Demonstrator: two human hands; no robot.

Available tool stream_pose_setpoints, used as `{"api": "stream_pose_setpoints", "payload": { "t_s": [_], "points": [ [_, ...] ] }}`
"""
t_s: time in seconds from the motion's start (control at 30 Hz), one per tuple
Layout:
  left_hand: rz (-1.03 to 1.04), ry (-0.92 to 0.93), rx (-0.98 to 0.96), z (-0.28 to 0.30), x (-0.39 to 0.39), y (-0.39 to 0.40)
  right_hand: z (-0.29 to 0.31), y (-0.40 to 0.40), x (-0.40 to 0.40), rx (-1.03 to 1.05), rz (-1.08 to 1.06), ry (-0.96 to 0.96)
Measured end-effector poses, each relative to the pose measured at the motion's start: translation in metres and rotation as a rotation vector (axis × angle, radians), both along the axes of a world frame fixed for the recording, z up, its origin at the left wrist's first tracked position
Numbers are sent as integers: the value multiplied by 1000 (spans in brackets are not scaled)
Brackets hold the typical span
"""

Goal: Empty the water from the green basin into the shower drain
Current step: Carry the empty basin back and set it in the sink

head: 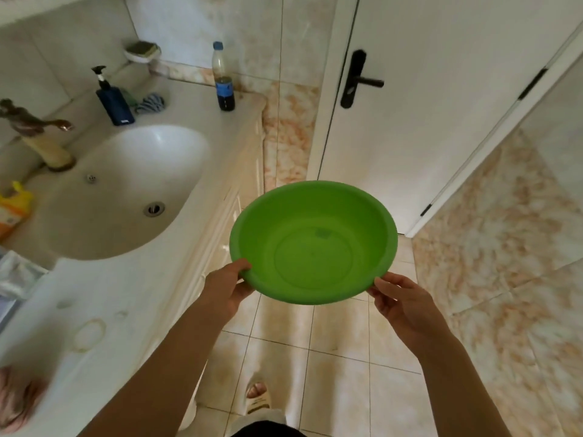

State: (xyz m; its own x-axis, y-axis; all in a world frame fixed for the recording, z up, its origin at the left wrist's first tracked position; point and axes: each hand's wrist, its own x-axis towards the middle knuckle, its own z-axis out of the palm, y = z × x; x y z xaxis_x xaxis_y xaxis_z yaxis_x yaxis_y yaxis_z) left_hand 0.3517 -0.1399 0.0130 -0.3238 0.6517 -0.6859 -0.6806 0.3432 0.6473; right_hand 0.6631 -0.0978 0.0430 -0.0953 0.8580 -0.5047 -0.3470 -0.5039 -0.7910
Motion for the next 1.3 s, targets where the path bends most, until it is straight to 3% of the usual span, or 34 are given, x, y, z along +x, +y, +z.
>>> {"api": "stream_pose_setpoints", "payload": {
  "t_s": [0.6,0.97,1.3],
  "points": [
    [152,19,-27,-4,-104,85,-14,137,-106,-43,221,44],
    [360,89,-23,17,-98,181,-5,298,-126,3,420,156],
    [550,119,-107,22,-84,205,-18,365,-146,-17,586,227]
  ]
}}
